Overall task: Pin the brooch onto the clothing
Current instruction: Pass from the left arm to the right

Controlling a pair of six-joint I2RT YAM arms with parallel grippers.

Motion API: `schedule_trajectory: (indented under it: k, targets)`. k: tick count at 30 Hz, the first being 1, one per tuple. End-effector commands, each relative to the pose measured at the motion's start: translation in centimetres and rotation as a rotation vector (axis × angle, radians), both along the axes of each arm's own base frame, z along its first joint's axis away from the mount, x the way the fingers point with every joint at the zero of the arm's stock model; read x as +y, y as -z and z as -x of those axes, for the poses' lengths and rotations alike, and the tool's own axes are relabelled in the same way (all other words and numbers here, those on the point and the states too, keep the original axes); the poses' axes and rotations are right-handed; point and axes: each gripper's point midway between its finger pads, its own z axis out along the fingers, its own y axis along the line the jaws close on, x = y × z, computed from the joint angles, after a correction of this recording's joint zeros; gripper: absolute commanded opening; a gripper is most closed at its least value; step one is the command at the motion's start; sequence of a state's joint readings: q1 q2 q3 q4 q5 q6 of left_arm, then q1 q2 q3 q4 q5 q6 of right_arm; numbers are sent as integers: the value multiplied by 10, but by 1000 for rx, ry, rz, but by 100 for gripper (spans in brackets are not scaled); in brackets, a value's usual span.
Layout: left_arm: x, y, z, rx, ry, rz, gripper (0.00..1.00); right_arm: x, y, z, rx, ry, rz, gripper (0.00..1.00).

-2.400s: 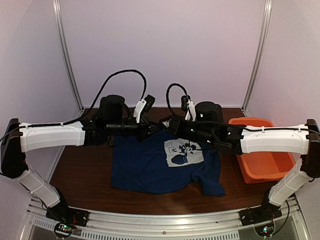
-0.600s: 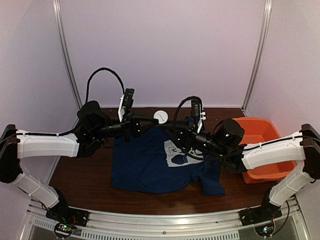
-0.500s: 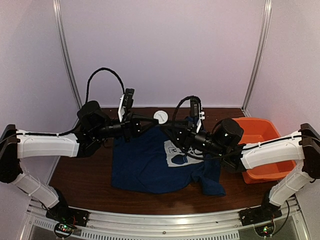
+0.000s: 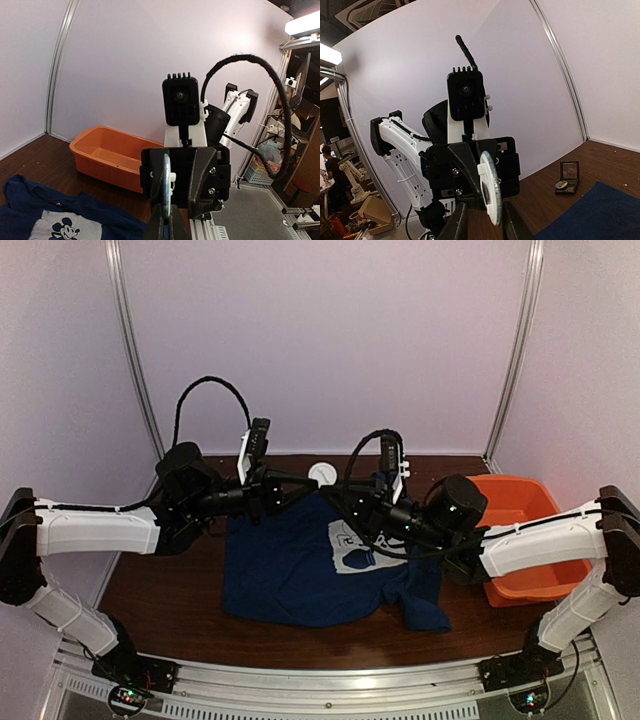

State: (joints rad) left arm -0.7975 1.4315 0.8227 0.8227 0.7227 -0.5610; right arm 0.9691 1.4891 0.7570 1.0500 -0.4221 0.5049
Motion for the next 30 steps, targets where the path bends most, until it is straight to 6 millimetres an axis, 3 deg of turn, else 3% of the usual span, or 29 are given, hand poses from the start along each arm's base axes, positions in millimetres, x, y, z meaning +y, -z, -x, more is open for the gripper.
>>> schedule_trajectory:
  k: [1,20,30]
  targets:
    - [1,-1,2,-15,15,19,0,4,-10,6,-17,-36,-32,21]
    - [2,-1,3,-11,16,26,0,-2,-4,8,0,-32,-36,26]
    - [3,-1,3,-11,15,31,0,-1,-3,10,-9,-49,-44,35]
